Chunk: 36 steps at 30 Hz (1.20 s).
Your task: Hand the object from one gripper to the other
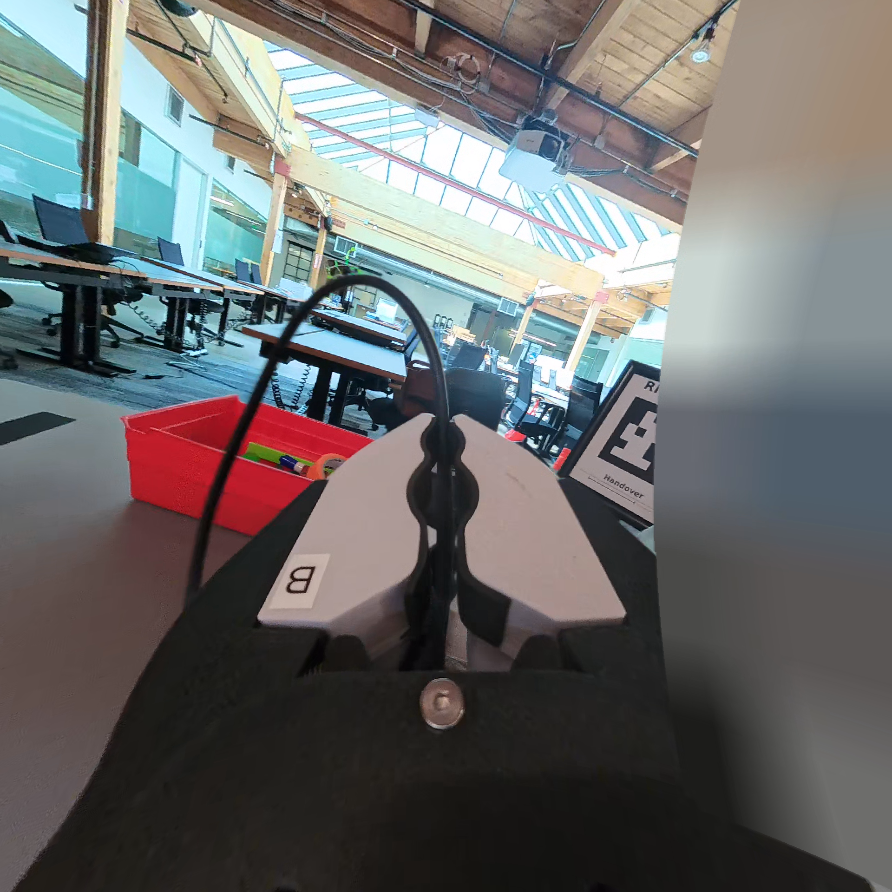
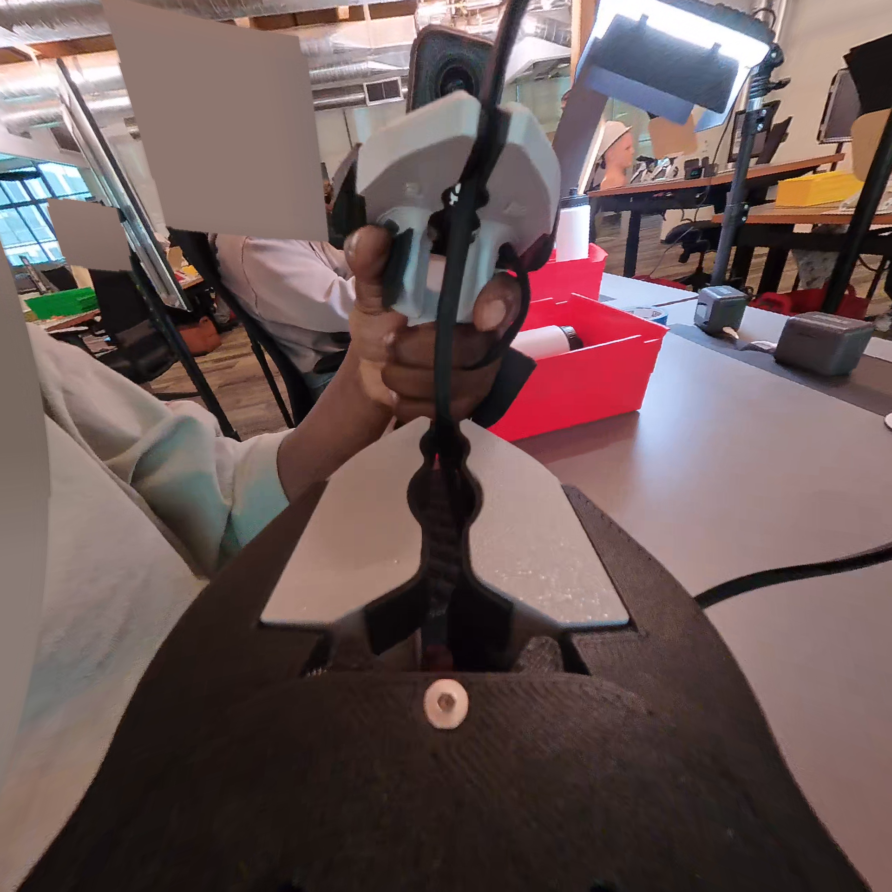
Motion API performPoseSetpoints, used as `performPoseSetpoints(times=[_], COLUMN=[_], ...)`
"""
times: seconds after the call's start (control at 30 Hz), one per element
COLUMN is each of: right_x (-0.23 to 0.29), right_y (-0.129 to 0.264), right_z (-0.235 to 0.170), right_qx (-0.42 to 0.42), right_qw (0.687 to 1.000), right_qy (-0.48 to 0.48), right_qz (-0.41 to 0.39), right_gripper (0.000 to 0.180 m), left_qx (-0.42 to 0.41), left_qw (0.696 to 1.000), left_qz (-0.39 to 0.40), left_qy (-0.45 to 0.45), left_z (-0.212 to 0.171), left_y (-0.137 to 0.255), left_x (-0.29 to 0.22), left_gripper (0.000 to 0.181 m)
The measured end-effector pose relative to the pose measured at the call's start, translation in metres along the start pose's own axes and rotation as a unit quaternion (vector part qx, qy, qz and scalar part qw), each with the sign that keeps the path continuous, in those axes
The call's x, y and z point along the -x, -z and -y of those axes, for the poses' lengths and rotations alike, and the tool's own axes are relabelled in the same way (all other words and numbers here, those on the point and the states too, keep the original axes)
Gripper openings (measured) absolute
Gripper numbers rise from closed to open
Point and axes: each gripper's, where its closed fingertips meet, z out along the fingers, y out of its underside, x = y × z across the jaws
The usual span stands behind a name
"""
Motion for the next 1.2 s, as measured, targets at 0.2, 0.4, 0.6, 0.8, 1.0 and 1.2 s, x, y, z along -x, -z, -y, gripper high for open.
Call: performPoseSetpoints(times=[0.2,0.4,0.6,0.8,1.0,1.2], right_x=[0.001,-0.014,-0.013,-0.018,-0.016,-0.015], right_y=[0.011,0.030,0.036,0.044,0.044,0.033], right_z=[0.018,0.045,0.063,0.070,0.017,-0.028], right_qx=[-0.016,-0.048,-0.073,-0.095,-0.012,0.090], right_qw=[1.000,0.998,0.996,0.994,0.999,0.992], right_qy=[-0.008,-0.023,-0.035,-0.027,-0.024,0.051], right_qz=[0.000,-0.034,-0.028,-0.044,-0.045,-0.072], right_gripper=[0.005,0.006,0.005,0.012,0.037,0.019], left_qx=[-0.013,0.050,0.136,0.107,0.061,0.071], left_qw=[0.999,0.995,0.977,0.986,0.994,0.994], left_qz=[0.037,0.082,0.128,0.092,0.074,0.065], left_qy=[-0.023,-0.041,-0.107,-0.089,-0.052,-0.055], left_z=[0.007,-0.043,-0.090,-0.075,-0.036,-0.020], left_y=[0.010,0.023,0.010,0.005,0.009,0.004], left_x=[0.010,0.015,0.025,0.016,0.012,0.008], left_gripper=[0.043,0.051,0.017,0.006,0.005,0.006])
